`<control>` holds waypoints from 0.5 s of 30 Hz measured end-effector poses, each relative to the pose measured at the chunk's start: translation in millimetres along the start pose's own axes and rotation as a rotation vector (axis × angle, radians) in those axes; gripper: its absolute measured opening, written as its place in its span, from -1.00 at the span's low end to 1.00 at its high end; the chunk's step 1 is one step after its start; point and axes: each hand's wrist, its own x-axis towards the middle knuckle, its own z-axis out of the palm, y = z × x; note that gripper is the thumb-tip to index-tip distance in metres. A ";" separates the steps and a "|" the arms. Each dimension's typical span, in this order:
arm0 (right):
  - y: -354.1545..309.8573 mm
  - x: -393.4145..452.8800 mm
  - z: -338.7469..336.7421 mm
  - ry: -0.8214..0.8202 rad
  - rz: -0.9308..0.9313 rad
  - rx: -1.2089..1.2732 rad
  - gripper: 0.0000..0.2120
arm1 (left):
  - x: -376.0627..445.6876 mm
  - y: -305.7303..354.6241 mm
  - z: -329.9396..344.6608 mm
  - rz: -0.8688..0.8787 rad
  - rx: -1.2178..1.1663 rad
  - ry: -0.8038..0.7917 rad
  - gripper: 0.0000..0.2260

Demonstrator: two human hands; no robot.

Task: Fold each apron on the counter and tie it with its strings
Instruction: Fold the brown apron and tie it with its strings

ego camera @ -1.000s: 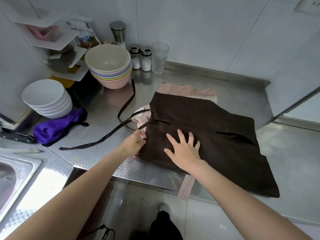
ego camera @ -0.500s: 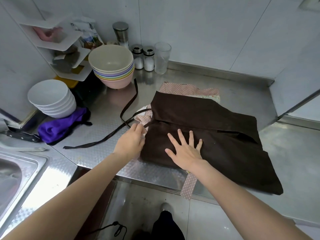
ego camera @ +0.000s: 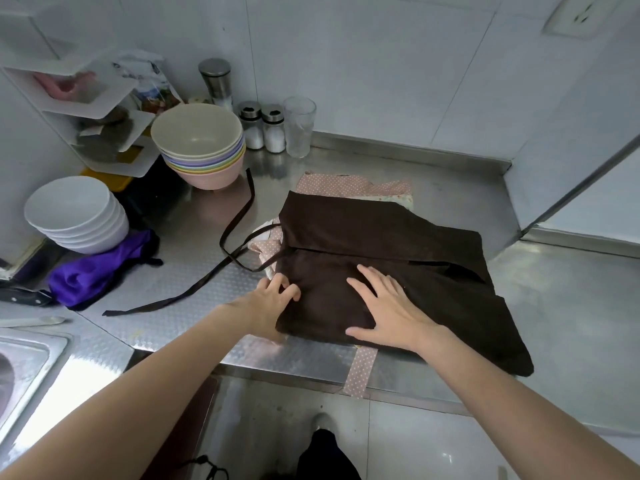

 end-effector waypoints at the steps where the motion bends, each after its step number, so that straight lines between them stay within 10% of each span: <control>1: 4.1 -5.9 1.5 -0.031 -0.012 -0.065 -0.14 | 1.0 2.0 1.3 -0.003 0.042 0.012 -0.32; 7: 2.2 -17.9 19.8 -0.205 0.058 -0.246 -0.10 | 2.8 6.5 13.0 -0.022 0.237 0.125 -0.42; 15: -6.6 -3.9 -25.9 -0.274 0.175 0.204 -0.48 | -19.3 -27.7 -43.6 -0.062 -0.466 0.347 -0.82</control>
